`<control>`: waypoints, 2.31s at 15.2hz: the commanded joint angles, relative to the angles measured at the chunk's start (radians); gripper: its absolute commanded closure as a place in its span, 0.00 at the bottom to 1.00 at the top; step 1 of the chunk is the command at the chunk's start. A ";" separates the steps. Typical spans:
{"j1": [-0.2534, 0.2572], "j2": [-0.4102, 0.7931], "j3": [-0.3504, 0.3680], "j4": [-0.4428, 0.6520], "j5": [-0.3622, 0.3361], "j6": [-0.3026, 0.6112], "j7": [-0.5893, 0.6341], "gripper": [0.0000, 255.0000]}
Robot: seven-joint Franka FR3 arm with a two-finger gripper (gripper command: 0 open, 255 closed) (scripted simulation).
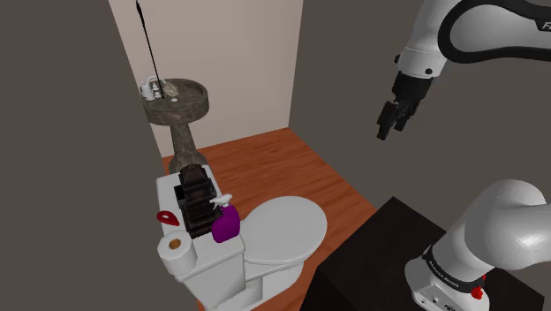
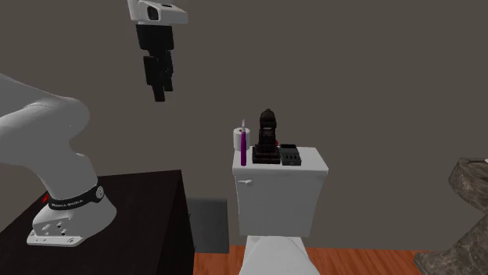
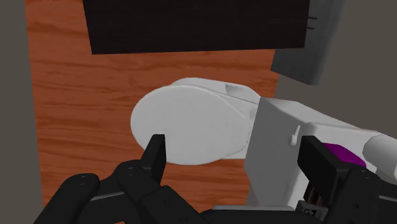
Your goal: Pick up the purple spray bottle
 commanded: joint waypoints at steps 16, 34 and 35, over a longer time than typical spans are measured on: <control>0.131 0.612 0.098 0.295 -0.067 0.235 -0.198 0.00; 0.306 1.276 0.223 0.842 -0.285 0.234 -0.344 0.00; 0.321 1.312 0.227 0.878 -0.299 0.227 -0.354 0.00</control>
